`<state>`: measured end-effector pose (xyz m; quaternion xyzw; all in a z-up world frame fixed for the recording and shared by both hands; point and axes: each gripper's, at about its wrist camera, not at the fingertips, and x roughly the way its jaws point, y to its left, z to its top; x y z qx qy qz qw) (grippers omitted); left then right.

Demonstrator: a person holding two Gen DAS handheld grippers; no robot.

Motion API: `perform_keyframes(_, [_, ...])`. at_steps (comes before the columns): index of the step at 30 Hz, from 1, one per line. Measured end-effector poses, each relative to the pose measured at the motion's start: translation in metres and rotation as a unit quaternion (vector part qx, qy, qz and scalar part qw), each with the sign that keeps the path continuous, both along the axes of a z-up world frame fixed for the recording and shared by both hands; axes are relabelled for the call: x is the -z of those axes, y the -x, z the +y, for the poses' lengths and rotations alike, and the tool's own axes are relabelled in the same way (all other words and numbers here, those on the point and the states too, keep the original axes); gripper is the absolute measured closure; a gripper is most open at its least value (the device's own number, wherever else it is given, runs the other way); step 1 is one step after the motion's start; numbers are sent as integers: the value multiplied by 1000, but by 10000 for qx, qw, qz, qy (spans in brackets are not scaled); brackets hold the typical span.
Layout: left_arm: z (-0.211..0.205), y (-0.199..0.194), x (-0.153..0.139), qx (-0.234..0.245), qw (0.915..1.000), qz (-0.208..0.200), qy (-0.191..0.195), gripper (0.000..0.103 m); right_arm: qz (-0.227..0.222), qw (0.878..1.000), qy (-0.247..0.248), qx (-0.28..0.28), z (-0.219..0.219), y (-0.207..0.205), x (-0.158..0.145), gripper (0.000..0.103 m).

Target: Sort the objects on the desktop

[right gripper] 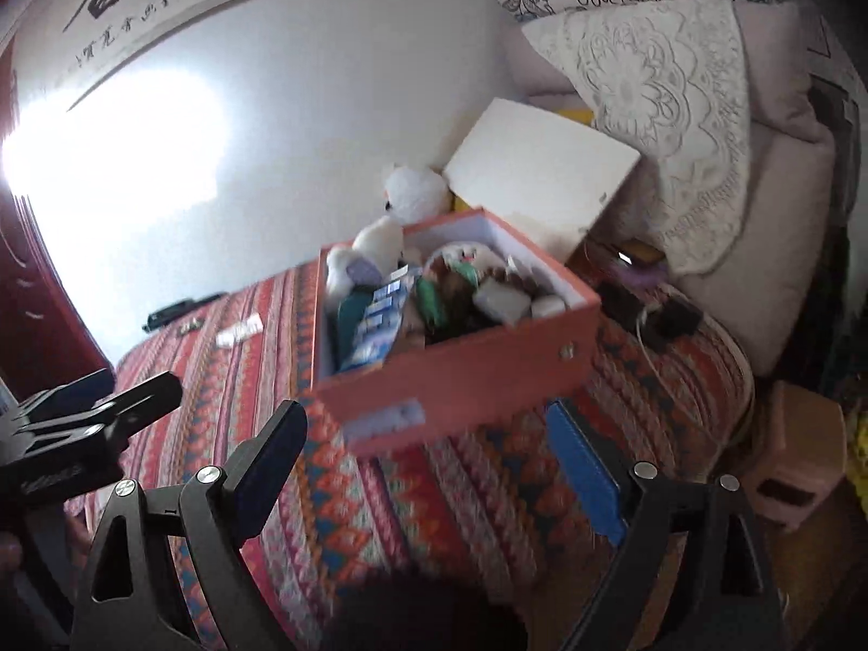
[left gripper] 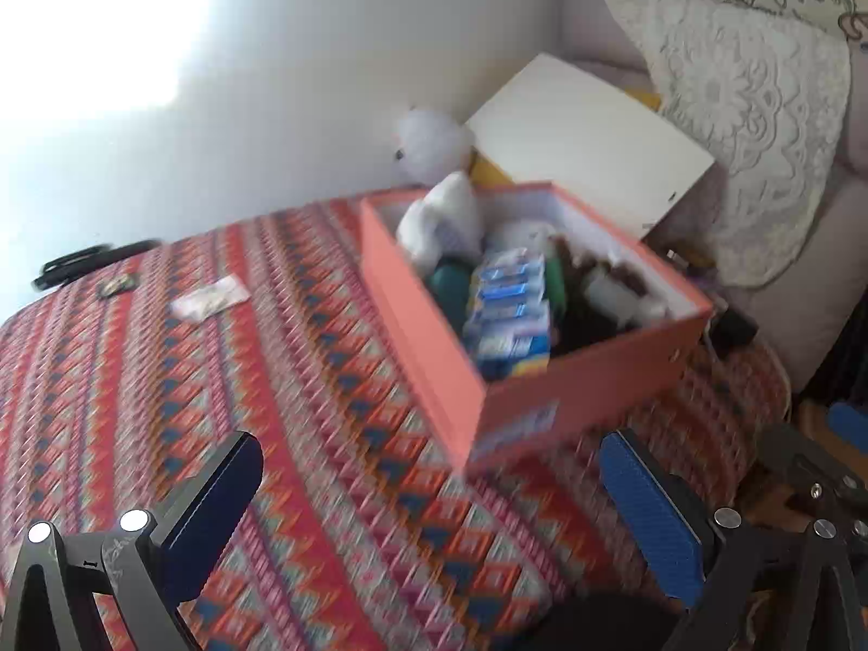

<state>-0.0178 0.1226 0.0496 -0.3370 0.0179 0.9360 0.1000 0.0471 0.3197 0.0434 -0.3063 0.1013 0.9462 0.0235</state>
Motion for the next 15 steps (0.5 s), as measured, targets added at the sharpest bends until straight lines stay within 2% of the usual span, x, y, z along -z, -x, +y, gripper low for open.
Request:
perform_keyframes(8, [-18, -54, 7, -23, 9995, 285, 143, 0, -143, 9997, -204, -6, -28, -44, 12, 10])
perform_keyframes(15, [-11, -71, 6, 174, 9990, 391, 119, 0, -109, 9996, -265, -24, -33, -58, 9, 10])
